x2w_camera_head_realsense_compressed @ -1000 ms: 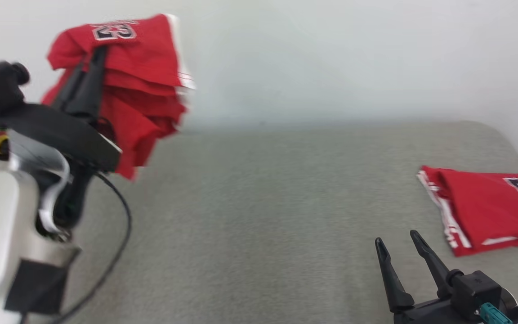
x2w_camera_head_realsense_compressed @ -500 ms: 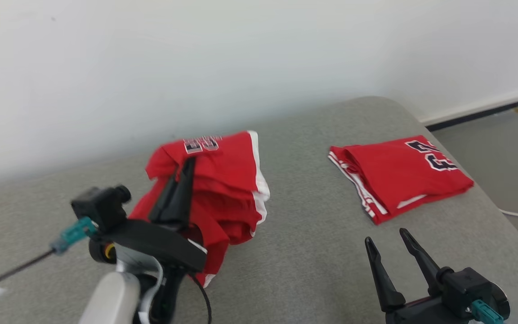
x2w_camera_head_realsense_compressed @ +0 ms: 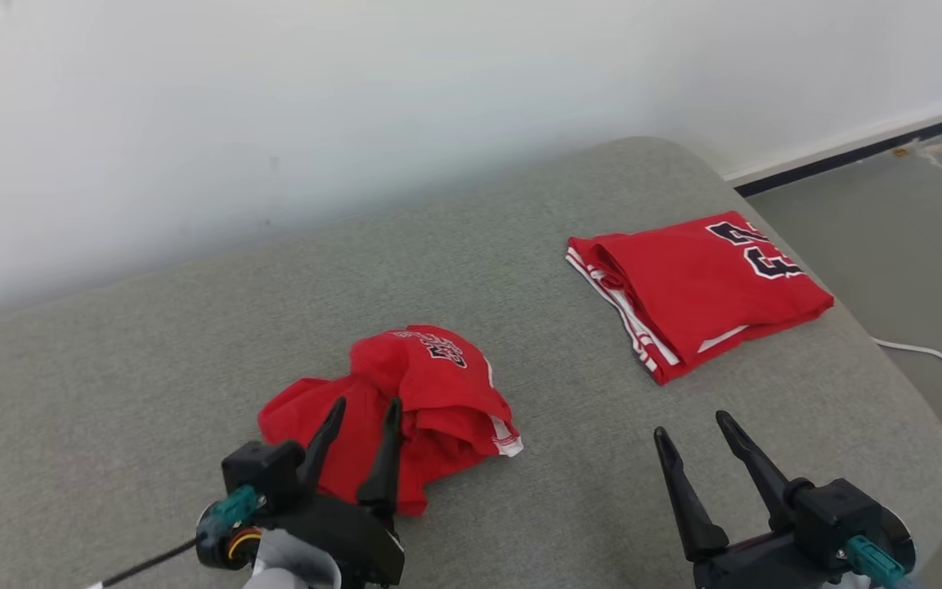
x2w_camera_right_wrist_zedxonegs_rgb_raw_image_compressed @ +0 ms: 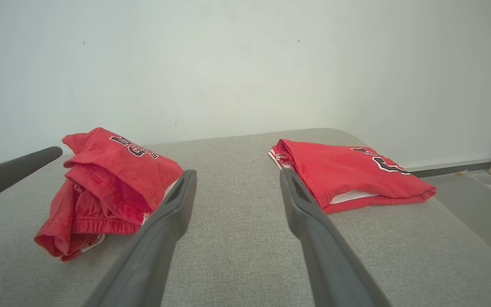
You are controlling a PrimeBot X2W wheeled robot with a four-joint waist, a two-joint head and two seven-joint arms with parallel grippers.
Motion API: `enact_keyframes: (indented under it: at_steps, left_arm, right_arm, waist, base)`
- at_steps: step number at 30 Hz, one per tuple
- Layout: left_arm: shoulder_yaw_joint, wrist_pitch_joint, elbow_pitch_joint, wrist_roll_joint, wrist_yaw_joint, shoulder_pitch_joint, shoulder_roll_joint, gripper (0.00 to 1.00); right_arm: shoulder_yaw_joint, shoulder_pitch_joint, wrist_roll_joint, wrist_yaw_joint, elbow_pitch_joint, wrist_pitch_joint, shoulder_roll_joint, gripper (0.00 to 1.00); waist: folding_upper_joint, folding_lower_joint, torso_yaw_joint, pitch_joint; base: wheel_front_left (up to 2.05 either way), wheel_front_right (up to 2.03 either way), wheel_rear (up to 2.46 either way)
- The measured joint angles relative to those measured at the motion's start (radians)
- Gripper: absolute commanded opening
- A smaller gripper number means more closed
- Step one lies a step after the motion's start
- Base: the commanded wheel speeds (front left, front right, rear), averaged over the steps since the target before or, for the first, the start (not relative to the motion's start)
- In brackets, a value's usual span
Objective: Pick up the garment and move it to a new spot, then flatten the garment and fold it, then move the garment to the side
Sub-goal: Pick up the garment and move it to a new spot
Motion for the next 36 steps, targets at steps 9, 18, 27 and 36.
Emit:
enact_keyframes:
  at_steps: [9,18,27,36]
  left_arm:
    - [0.064,-0.095,-0.173,0.122,0.055,0.143,0.090,1.00]
    - [0.228,-0.098,-0.399,0.196,0.073,0.382,0.133,1.00]
    - [0.350,-0.098,-0.365,0.216,-0.012,0.529,0.113,1.00]
    - [0.402,-0.098,-0.324,0.236,-0.047,0.544,0.082,1.00]
  right_arm:
    - [-0.072,0.032,0.007,0.000,0.015,-0.014,-0.003,1.00]
    - [-0.155,0.063,0.020,0.000,0.067,-0.068,0.010,1.00]
    - [-0.186,0.085,0.022,0.000,0.159,-0.089,0.013,1.00]
    - [-0.180,0.097,0.022,0.000,0.208,-0.098,0.014,1.00]
  waist:
    - [0.0000,0.0000,0.109,-0.024]
    - [0.0000,-0.0002,0.244,-0.067]
    - [0.0000,-0.0003,0.340,-0.113]
    - [-0.0001,-0.0003,0.373,-0.151]
  base:
    - [0.00,0.00,0.00]
    - [0.00,0.00,0.00]
    - [0.00,0.00,0.00]
    - [0.00,0.00,0.00]
